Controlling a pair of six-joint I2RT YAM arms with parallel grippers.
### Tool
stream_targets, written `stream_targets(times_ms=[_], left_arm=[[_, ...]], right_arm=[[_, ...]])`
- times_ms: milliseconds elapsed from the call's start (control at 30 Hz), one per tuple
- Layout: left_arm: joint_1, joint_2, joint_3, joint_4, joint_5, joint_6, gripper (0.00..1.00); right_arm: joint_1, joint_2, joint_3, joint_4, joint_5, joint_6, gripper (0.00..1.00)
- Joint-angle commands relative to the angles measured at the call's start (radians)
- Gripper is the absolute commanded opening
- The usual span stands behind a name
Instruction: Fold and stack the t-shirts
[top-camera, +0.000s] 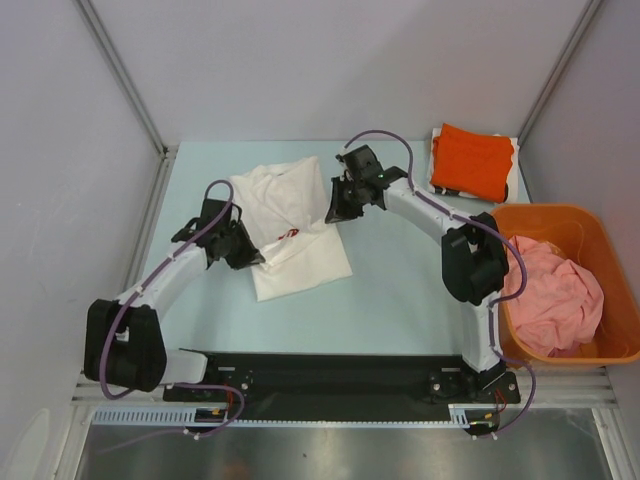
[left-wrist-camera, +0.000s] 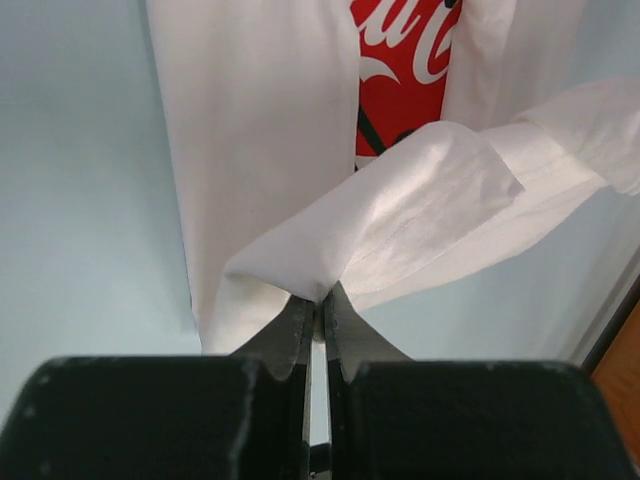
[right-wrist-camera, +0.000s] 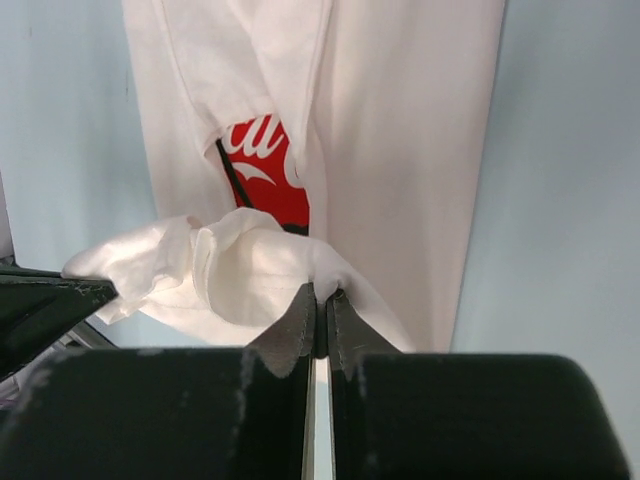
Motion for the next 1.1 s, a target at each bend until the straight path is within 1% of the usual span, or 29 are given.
stream_targets(times_ms=[0,267,467,567,600,667,700,733,767,800,833,867,900,933,967,1000,1033,1067], left_arm=[[0.029,0.047,0.010,0.079,0.035,0.041,0.00],[0.074,0.139,0.025,0.127,0.048,0.056,0.00],[0.091,0.210,0.057,0.133,0.051,0.055,0.00],[0.106,0.260,0.099,0.110,0.054,0.061,0.01],[0.112,0.271,0.111,0.086,0.057,0.061,0.02],[0.128,0.282,0.134,0.081,0.067,0.059,0.09],[0.135,0.287,0.145,0.076,0.069,0.061,0.22],[0.144,0.299,0.181,0.069,0.077,0.071,0.25],[0.179,0.311,0.209,0.055,0.095,0.079,0.26],[0.192,0.340,0.240,0.017,0.122,0.087,0.33],[0.224,0.346,0.299,-0.006,0.138,0.099,0.38],[0.249,0.350,0.325,-0.029,0.147,0.108,0.43],[0.258,0.325,0.356,-0.066,0.135,0.125,0.51],[0.258,0.305,0.362,-0.085,0.118,0.136,0.56],[0.258,0.279,0.358,-0.097,0.103,0.143,0.63],[0.258,0.249,0.347,-0.109,0.092,0.151,0.65],[0.258,0.186,0.331,-0.111,0.084,0.166,0.65],[0.260,0.151,0.279,-0.111,0.081,0.173,0.66]], right_arm=[[-0.023,0.046,0.092,0.006,-0.044,-0.031,0.00],[-0.047,0.157,0.176,0.013,-0.082,-0.042,0.00],[-0.067,0.227,0.225,0.030,-0.124,-0.031,0.00],[-0.078,0.250,0.233,0.067,-0.142,-0.019,0.00],[-0.081,0.256,0.237,0.075,-0.156,-0.016,0.02],[-0.089,0.282,0.280,0.072,-0.163,-0.019,0.12],[-0.090,0.292,0.303,0.062,-0.162,-0.022,0.34],[-0.095,0.301,0.353,0.052,-0.163,-0.023,0.45],[-0.106,0.311,0.377,0.038,-0.165,-0.023,0.52],[-0.112,0.315,0.397,0.027,-0.159,-0.022,0.61],[-0.121,0.315,0.417,0.016,-0.157,-0.020,0.62],[-0.136,0.312,0.437,-0.011,-0.157,-0.016,0.63],[-0.142,0.280,0.431,-0.028,-0.153,-0.016,0.64],[-0.144,0.257,0.414,-0.028,-0.147,-0.019,0.64],[-0.140,0.221,0.342,-0.028,-0.122,-0.028,0.64],[-0.135,0.150,0.296,-0.014,-0.113,-0.036,0.64],[-0.130,0.103,0.247,0.002,-0.101,-0.040,0.64],[-0.121,0.067,0.189,0.028,-0.088,-0.040,0.64]])
